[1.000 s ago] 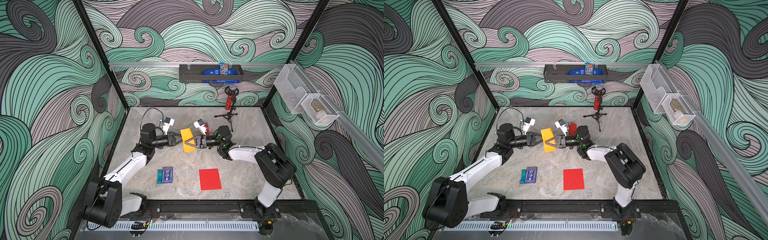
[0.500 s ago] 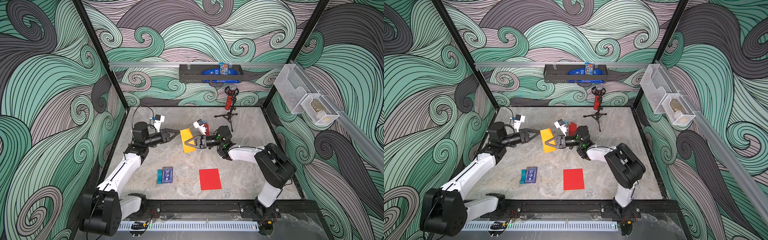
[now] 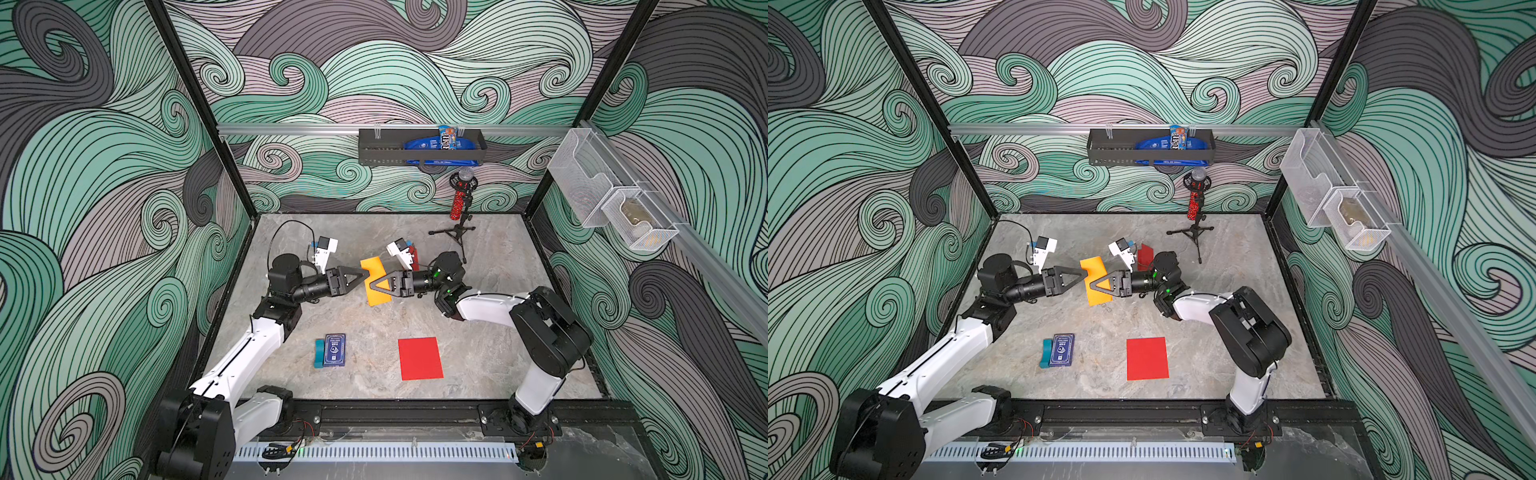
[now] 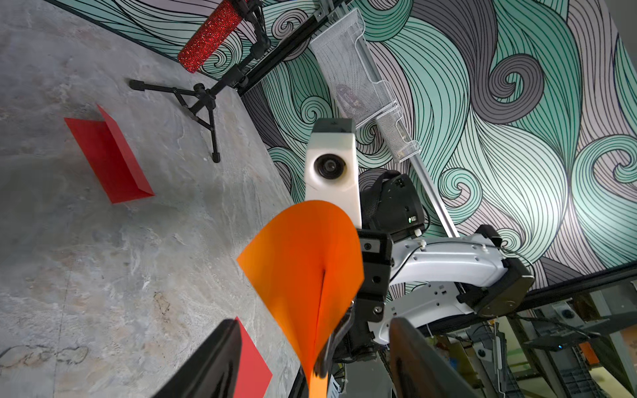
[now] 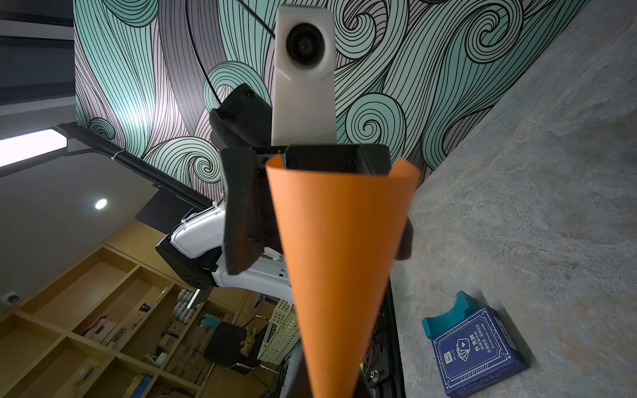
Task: Fold the square paper along the opposite sides
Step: Fold the paper, then smooth out the paper at the center of the board.
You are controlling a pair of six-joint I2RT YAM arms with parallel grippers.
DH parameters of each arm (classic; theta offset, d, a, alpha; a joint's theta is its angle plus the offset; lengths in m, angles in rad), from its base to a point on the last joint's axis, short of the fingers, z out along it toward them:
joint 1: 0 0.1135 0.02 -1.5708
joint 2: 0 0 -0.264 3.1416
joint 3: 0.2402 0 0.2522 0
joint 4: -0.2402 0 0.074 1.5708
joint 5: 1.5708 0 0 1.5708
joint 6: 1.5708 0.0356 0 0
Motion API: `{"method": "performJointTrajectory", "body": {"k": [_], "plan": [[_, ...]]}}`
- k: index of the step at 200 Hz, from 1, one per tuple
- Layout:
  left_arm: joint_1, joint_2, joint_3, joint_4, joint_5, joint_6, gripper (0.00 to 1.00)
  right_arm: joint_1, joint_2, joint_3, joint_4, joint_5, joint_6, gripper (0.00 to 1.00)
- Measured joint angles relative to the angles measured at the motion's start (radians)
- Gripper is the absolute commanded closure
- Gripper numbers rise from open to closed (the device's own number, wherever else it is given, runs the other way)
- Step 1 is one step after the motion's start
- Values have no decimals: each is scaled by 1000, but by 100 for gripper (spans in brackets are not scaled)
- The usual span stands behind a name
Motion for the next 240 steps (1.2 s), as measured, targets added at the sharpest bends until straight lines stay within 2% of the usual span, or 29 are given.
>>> {"method": "performJointTrajectory", "body": {"k": [28, 60, 80, 121, 134, 152, 180, 198, 222, 240], "plan": [[-18, 8, -2, 25, -1, -8, 64, 6, 0, 0, 7, 0, 3, 98], [-24, 14, -3, 40, -1, -7, 84, 12, 0, 0, 12, -1, 4, 97], [-24, 24, -3, 49, -2, -3, 100, 16, 0, 0, 15, -1, 4, 94], [-24, 45, -2, 19, -7, 27, 100, 14, -8, -6, 14, 1, 5, 66], [-24, 51, 10, -26, -17, 55, 100, 7, -42, -23, -43, 12, -42, 55], [-25, 58, 29, -99, -56, 114, 100, -31, -145, -73, -176, 66, -179, 44], [-26, 71, 22, -174, -156, 183, 100, -88, -338, -196, -268, 224, -460, 41], [-26, 124, 27, -244, -236, 231, 100, -75, -433, -305, -244, 336, -653, 45], [-28, 283, 101, -384, -321, 299, 100, -19, -454, -417, -206, 447, -888, 51], [-30, 425, 176, -457, -357, 338, 100, 27, -413, -433, -209, 502, -1006, 56]]}}
